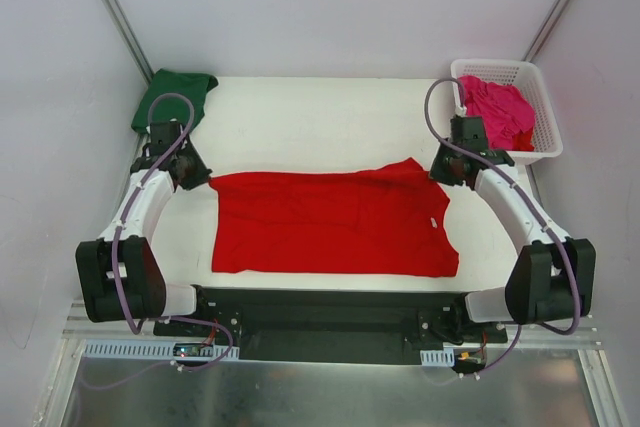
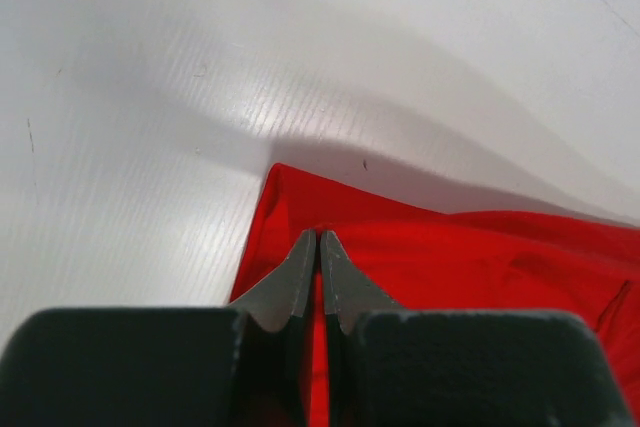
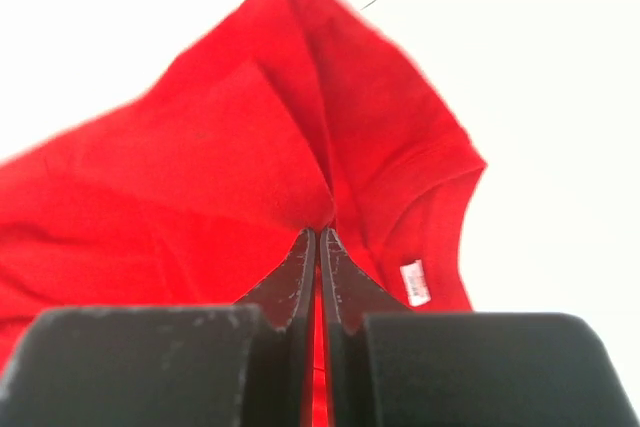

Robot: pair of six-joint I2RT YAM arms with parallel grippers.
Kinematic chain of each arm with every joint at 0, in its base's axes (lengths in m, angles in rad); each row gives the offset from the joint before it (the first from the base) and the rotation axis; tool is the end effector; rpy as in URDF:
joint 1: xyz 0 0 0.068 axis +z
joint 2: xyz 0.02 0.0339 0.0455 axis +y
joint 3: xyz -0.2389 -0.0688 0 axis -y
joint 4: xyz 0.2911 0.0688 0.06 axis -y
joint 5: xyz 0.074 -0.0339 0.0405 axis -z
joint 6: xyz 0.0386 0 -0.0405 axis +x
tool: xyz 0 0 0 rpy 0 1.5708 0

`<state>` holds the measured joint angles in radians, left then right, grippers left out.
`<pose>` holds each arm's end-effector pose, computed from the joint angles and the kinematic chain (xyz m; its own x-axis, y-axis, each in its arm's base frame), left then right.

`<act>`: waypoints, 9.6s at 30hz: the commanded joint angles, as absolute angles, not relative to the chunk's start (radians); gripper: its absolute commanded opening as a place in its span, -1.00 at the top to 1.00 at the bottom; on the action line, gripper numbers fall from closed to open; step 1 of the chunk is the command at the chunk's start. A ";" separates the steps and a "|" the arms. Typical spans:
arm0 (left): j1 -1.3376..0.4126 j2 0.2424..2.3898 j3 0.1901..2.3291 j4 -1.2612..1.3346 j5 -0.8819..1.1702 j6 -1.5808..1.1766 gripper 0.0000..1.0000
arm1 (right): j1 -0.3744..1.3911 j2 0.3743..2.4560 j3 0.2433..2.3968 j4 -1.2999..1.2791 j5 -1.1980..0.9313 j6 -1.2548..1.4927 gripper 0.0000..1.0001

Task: Fold and stack the t-shirts
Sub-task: Fold the other side of the tshirt into a rectangle

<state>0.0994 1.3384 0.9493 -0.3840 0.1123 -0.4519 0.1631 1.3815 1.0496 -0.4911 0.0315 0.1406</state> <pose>0.3363 0.0292 0.2126 -0.6169 -0.4976 -0.6097 -0.3204 0.8664 -0.3830 0.3420 0.0550 0.2275 -0.7361 0.0208 -0.6765 -0.0384 0.9966 0.0724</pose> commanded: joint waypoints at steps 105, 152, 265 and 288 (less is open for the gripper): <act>0.124 1.137 0.853 -0.644 0.118 -0.275 1.00 | 0.112 0.759 0.979 -1.112 0.011 0.146 0.96; 0.103 1.052 0.922 -0.569 0.313 -0.368 -0.99 | 0.110 0.733 0.836 -0.942 -0.057 0.170 0.44; -1.106 2.194 1.598 0.080 0.311 -0.270 0.07 | 0.135 0.554 0.857 -1.086 0.138 0.273 -0.15; -1.104 2.045 1.528 0.063 0.238 -0.262 1.00 | 0.135 0.561 0.850 -1.080 0.126 0.279 -0.15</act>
